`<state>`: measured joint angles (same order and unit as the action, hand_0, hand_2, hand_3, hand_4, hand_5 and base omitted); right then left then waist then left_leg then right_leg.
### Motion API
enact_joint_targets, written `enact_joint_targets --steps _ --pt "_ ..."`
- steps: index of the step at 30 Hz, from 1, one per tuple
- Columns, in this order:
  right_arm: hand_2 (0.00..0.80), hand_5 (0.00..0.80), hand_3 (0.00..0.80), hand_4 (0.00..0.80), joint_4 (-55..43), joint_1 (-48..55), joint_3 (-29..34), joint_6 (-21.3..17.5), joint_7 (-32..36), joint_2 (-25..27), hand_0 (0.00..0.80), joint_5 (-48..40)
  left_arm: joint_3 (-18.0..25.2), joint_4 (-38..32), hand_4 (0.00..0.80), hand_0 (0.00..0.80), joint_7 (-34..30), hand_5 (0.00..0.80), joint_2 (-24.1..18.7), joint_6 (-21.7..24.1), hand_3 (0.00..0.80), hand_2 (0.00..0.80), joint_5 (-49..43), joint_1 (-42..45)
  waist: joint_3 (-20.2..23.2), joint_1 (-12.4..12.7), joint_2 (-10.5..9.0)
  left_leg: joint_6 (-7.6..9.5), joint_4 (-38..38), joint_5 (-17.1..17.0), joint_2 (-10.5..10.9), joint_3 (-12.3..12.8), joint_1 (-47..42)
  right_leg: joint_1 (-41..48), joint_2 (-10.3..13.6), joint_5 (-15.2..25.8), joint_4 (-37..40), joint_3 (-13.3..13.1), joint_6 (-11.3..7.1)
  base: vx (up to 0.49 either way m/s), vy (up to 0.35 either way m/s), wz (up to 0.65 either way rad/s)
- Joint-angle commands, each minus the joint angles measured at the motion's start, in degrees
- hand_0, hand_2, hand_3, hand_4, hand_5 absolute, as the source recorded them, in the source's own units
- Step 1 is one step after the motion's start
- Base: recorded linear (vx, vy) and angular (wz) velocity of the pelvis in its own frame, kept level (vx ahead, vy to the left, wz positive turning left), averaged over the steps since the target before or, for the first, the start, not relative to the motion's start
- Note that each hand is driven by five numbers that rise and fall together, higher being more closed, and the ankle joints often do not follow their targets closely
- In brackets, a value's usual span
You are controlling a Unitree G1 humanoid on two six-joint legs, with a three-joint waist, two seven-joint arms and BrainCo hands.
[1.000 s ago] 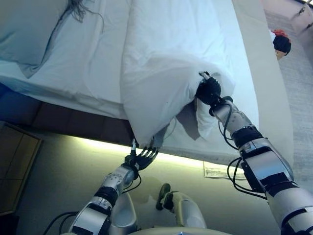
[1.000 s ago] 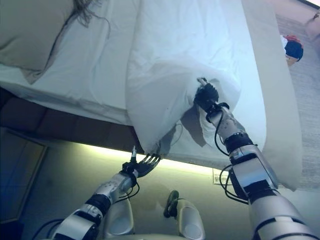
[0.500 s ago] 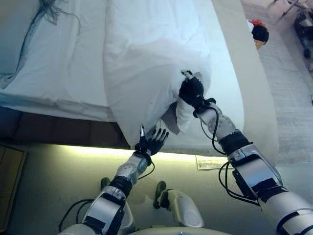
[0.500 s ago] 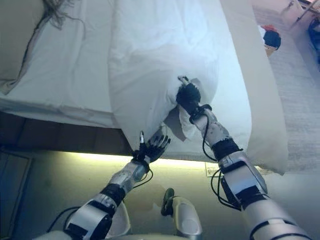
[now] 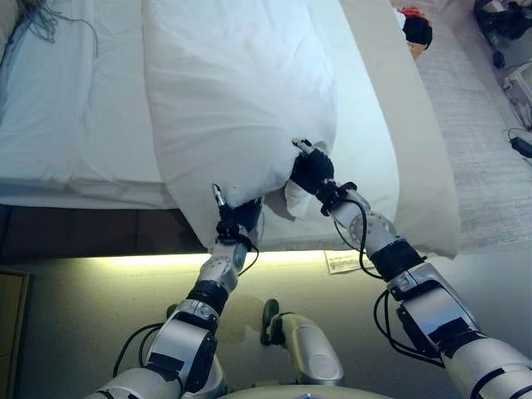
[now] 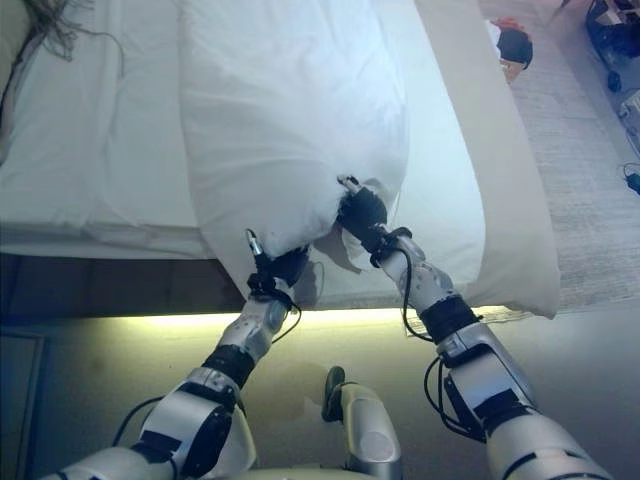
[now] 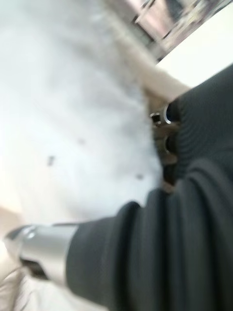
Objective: Make the bed neatly
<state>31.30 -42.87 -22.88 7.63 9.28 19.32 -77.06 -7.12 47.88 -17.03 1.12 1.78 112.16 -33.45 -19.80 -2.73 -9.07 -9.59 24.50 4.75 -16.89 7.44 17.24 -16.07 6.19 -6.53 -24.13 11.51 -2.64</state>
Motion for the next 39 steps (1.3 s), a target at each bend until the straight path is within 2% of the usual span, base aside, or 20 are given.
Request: enact_joint_targets --steps 1,4,10,14,15,18,22,28,31,39 --pt "0.800 0.800 0.800 0.800 -12.7 1.5 5.4 -1.7 5.1 1.7 0.800 0.6 -0.5 -5.5 0.000 0.000 -4.5 0.000 1.7 3.1 0.000 0.000 0.8 -5.0 3.9 -0.9 -0.48 0.03 2.0 1.4 -1.5 -1.2 0.6 1.6 3.8 -0.4 1.0 -0.9 -3.16 0.000 0.000 0.00" --pt "0.800 0.800 0.800 0.800 -12.9 3.0 5.8 -1.8 4.8 2.1 0.800 1.0 0.6 -7.7 0.000 0.000 -5.2 0.000 2.0 6.5 0.000 0.000 0.8 -4.2 4.0 -0.5 -0.88 0.01 1.9 1.5 -1.5 -1.6 0.6 1.9 3.9 -0.6 1.0 -0.5 -3.17 0.001 -0.004 0.01" --pt "0.800 0.800 0.800 0.800 -11.4 6.0 7.0 -0.7 4.7 2.8 0.800 1.3 2.3 -13.4 0.000 0.000 -5.2 0.000 3.2 16.8 0.000 0.000 0.8 -0.9 4.3 0.9 -1.42 0.23 1.0 1.6 -0.9 -2.6 -0.4 3.4 4.2 -0.9 1.4 0.7 -3.32 0.019 -0.011 0.11" --pt "0.800 0.800 0.800 0.800 -10.2 8.6 7.1 0.4 3.5 2.6 0.800 4.1 3.6 -15.7 0.000 0.000 -4.8 0.000 2.4 20.6 0.000 0.000 0.8 0.4 4.4 1.7 -1.72 0.76 0.3 0.2 -0.5 -2.7 -0.5 3.9 4.7 0.1 1.8 2.0 -3.02 -0.031 -0.002 0.11" --pt "0.000 0.000 0.000 0.000 -9.6 9.5 7.1 1.8 2.1 2.7 0.000 4.6 3.9 -16.2 0.000 0.000 -4.6 0.000 1.9 21.3 0.000 0.000 0.8 0.6 4.6 1.9 -1.75 0.80 -0.1 0.0 -0.3 -2.8 -0.7 4.1 4.8 0.2 1.9 2.2 -3.07 0.031 0.015 0.12" --pt "0.000 0.000 0.000 0.000 -9.1 12.6 6.9 4.2 2.6 3.0 0.000 6.7 4.8 -17.3 0.000 0.000 -4.2 0.000 0.0 21.5 0.000 0.000 0.8 1.5 4.8 2.0 -1.71 0.84 -0.9 -0.2 0.1 -3.0 -1.6 5.0 4.8 0.2 2.5 2.2 -3.20 0.014 0.035 0.10" --pt "0.000 0.000 0.000 0.000 -8.2 18.7 6.3 7.1 5.3 3.2 0.000 10.6 7.0 -18.2 0.000 0.000 -4.1 0.000 -3.7 19.0 0.000 0.000 0.8 2.7 5.5 2.1 -1.15 0.75 -3.0 -0.7 1.0 -3.2 -3.7 6.9 5.1 0.4 4.3 2.4 -3.72 0.008 0.078 0.03" --pt "0.000 0.000 0.000 0.000 -5.3 30.7 8.2 13.2 10.5 3.3 0.000 15.4 12.3 -18.4 0.000 0.000 -6.0 0.000 -7.6 13.2 0.000 0.000 0.8 6.7 8.9 1.8 0.90 0.87 -8.8 -1.9 2.7 -2.2 -9.6 11.7 6.0 1.0 9.0 2.7 -4.96 0.048 0.141 0.05" --pt "0.000 0.000 0.000 0.000 -2.2 35.0 10.4 14.4 12.2 3.0 0.000 18.0 14.7 -17.0 0.000 0.000 -5.8 0.000 -10.0 9.7 0.000 0.000 0.8 8.4 11.2 1.8 2.15 0.89 -11.7 -2.3 3.7 -1.6 -12.7 14.7 6.3 1.3 11.8 3.2 -5.34 0.082 0.163 -0.02" --pt "0.000 0.000 0.000 0.000 3.7 39.3 15.6 13.4 12.6 2.3 0.000 21.4 19.8 -13.2 0.000 0.000 -3.6 0.000 -16.6 3.7 0.000 0.000 0.8 13.2 13.8 2.7 4.89 1.52 -15.6 -2.5 5.7 -1.4 -16.9 18.1 7.2 2.3 14.9 3.9 -6.02 0.007 0.147 -0.02"
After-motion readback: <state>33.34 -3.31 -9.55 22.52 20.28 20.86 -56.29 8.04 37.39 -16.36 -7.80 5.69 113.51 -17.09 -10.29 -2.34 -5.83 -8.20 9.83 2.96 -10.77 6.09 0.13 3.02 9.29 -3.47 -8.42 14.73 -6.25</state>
